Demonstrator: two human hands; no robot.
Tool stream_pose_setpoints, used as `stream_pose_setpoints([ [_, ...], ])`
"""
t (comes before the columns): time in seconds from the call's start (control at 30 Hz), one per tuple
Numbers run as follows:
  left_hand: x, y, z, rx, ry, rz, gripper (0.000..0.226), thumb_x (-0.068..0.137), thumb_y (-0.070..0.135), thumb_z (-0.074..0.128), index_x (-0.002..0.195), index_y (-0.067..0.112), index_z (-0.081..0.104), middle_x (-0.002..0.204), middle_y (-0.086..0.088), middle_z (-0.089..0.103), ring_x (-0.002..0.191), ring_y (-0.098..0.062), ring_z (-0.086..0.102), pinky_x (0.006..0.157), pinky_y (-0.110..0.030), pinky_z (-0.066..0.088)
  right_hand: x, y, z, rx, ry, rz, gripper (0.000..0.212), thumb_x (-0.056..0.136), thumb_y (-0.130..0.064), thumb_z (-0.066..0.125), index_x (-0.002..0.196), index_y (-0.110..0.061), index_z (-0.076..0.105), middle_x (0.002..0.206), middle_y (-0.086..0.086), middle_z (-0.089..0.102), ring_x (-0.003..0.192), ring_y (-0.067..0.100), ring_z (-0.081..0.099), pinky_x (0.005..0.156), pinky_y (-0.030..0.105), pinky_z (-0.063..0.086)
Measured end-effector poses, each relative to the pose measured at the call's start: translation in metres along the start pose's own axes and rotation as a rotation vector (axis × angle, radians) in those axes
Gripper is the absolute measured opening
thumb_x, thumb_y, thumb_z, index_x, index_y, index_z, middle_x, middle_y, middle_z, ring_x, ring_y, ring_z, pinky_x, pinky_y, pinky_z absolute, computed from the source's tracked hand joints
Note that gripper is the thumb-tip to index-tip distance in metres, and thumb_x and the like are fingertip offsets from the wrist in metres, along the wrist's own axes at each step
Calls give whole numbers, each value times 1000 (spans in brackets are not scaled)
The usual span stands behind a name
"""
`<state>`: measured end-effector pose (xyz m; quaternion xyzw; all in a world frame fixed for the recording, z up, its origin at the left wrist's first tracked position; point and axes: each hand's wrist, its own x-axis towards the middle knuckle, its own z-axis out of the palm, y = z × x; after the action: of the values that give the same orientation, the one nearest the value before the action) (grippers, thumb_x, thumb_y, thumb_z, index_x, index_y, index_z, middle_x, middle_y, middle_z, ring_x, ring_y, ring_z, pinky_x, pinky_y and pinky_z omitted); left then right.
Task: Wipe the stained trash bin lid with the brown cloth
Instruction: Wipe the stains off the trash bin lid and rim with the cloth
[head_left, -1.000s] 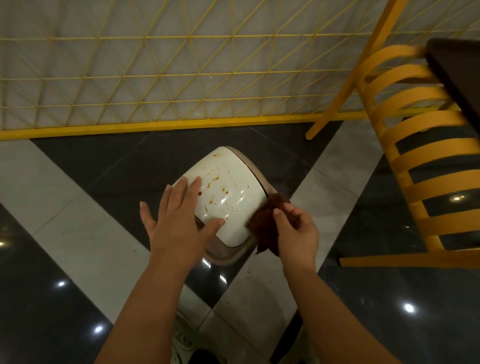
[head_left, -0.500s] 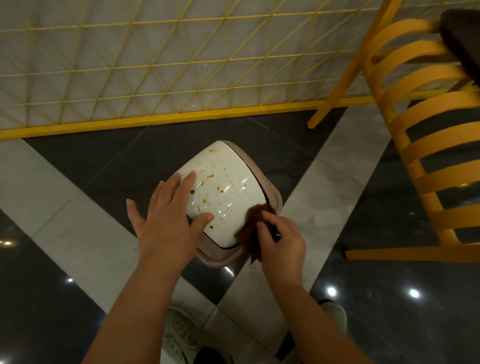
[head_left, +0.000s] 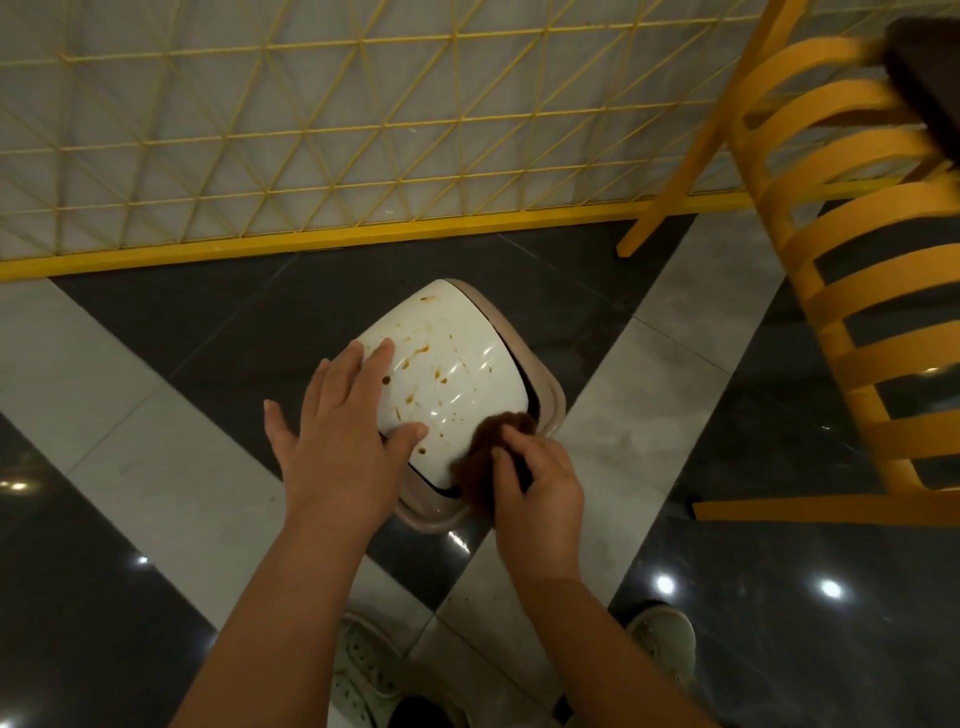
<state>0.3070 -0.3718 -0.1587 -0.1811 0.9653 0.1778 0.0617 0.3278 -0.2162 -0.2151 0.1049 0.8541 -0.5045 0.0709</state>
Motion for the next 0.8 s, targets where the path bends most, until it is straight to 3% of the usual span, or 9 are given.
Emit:
stream_pose_setpoints([
  [0.13,0,-1,-1,7,-1,0,81,83,43,63,146,42,12,157,9,12,145,-17,8,113,-57,-5,-24,8,2,-153,-197,-186,30,89,-15,66,115,-28,68,111,-24,53,103,-9,48,95,3,34],
  [0.2,0,-2,-2,9,-15,7,81,83,45,62,146,43,11,157,9,12,145,-17,8,113,-57,-6,-17,16,-10,-189,-218,-174,29,89,-16,65,114,-31,67,111,-24,54,103,-7,49,92,1,32],
  [0.33,1,-6,-2,3,-31,14,79,83,49,60,145,43,12,156,10,12,145,-17,9,113,-56,-7,0,22,-33,-48,-24,4,27,92,-14,60,109,-35,63,106,-21,57,100,-3,54,95,16,44],
  [0.47,2,-11,-6,-37,-66,36,78,84,52,56,145,45,9,156,11,10,144,-16,9,114,-54,2,-1,14,-24,-2,11,19,28,92,-15,60,112,-34,60,110,-21,53,103,-5,50,88,0,39],
  [0.53,1,-14,-8,-48,-83,48,77,85,50,56,146,45,8,156,11,9,144,-16,8,114,-51,6,-7,13,-11,75,37,113,29,91,-16,61,117,-29,60,120,-13,52,109,0,50,89,5,42],
  [0.67,-4,-16,-10,-29,-111,54,80,86,47,56,146,45,2,156,11,4,143,-17,7,113,-48,9,-10,9,7,243,121,339,29,90,-16,63,115,-30,57,123,-8,56,111,14,55,96,33,50],
  [0.8,-7,-19,-14,8,-132,25,88,83,48,60,146,44,-2,157,10,3,142,-20,9,113,-46,10,25,-3,4,332,148,351,23,91,-15,61,108,-29,58,105,-12,62,103,12,61,91,29,50],
])
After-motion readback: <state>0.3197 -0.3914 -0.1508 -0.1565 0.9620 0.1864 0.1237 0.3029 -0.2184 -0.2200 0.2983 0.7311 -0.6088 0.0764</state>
